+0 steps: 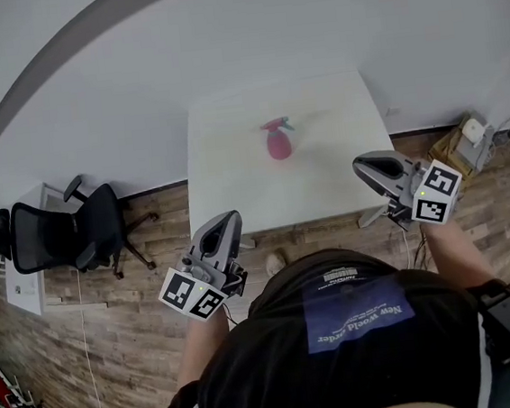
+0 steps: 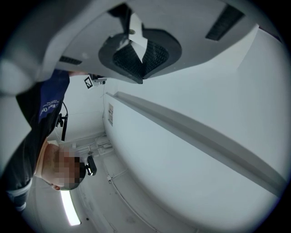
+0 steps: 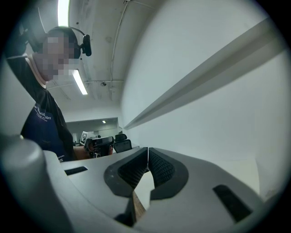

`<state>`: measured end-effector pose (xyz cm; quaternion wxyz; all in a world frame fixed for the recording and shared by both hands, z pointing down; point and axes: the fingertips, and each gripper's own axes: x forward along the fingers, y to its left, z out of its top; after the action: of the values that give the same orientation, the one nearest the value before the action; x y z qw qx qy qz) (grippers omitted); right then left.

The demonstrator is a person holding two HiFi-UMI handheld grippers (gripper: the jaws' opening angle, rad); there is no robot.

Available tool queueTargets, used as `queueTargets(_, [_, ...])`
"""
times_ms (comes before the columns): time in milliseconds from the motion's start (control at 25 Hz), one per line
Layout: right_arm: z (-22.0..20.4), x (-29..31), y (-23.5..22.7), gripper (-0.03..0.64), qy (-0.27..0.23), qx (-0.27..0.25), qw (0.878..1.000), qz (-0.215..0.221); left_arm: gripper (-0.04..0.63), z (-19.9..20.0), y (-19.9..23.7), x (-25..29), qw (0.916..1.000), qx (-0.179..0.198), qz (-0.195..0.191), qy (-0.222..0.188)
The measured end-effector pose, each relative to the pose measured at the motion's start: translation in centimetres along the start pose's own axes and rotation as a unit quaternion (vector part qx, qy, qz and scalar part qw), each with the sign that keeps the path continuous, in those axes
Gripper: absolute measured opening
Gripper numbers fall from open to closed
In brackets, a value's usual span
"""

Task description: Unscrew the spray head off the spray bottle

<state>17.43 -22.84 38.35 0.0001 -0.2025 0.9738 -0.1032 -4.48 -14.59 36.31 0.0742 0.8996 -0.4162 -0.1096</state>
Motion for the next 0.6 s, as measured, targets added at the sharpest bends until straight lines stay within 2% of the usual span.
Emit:
queueTargets(400, [2.3,10.3,-0.5,-0.003,-0.004,-0.024,0.998,-0.050,0.002,3.3,10.9,0.2,0.9957,0.006,-0.092,-0.003])
queueTargets(600, [2.7,13.3,-0.7,-0.003,-0.009,-0.017,0.997,-0.070,0.002,3.8,13.6,0.4,0.9923,0.016,-0.122,0.007])
